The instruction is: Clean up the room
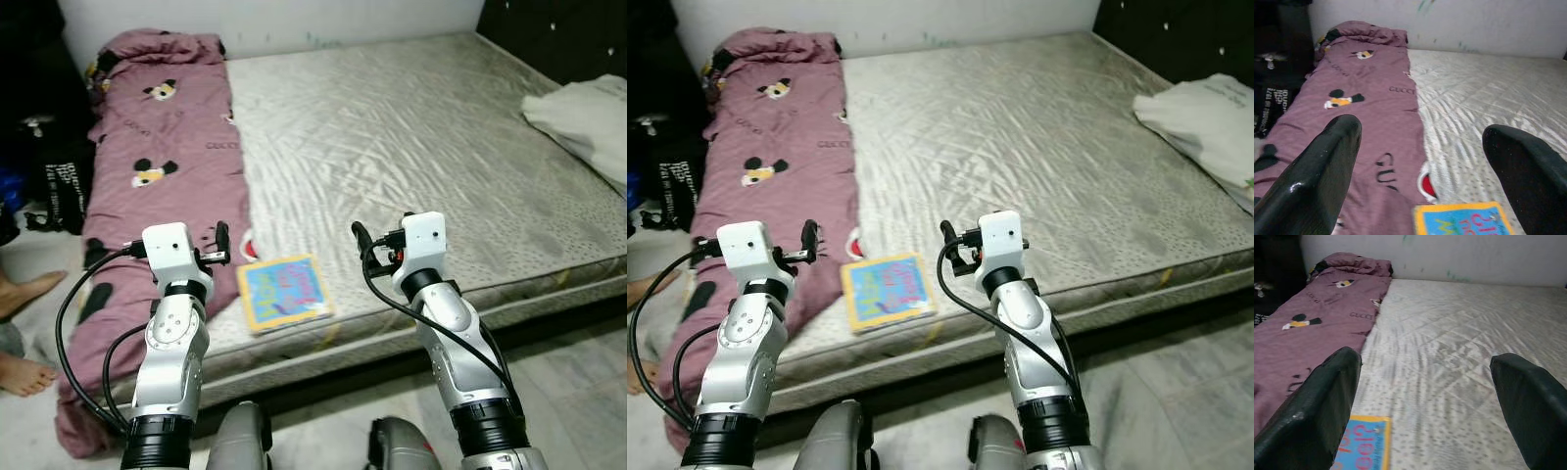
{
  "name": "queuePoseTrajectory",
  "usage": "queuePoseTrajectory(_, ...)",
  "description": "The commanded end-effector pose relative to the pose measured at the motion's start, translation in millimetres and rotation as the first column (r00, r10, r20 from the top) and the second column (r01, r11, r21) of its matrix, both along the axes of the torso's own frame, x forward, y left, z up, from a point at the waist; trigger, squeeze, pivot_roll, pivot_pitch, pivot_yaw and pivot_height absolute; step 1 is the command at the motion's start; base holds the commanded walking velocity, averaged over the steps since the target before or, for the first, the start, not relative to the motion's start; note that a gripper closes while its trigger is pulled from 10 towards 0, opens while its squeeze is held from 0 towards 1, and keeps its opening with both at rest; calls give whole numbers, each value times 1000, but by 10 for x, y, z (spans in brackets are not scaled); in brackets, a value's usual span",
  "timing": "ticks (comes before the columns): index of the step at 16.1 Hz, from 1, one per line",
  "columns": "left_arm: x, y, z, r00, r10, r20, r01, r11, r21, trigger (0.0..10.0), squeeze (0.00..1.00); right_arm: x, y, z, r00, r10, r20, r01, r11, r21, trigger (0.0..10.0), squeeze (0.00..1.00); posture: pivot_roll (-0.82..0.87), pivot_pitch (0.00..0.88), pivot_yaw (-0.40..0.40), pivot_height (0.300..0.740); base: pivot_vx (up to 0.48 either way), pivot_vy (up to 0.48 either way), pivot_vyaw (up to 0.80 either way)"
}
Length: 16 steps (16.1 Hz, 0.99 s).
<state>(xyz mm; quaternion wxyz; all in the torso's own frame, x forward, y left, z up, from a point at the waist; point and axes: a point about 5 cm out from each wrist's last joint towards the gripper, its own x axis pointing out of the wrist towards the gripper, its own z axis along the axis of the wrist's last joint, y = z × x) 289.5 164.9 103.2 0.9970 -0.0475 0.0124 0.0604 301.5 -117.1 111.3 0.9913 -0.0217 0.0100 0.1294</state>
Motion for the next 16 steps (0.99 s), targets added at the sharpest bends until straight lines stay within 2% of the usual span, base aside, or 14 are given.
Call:
queuePoseTrajectory(1, 3, 50, 4, 1000, 8, -5, -8, 1000, 5, 10000, 0, 6, 50, 35, 1000, 14, 10, -14, 1000, 12, 10000, 0, -131, 46, 40, 667, 0, 480, 0)
queuePoseTrajectory(6, 5, 46, 31, 1000, 9, 19, -9, 1000, 9, 10000, 0, 3, 57, 43, 1000, 24, 20, -24, 1000, -1, 10000, 0, -133, 45, 38, 667, 0, 480, 0)
queuePoseTrajectory(16, 3, 30, 48, 999, -11, 34, 10, 1000, 20, 10000, 0, 6, 60, 34, 999, 30, 17, -30, 1000, -6, 10000, 0, -130, 37, 33, 667, 0, 0, 46)
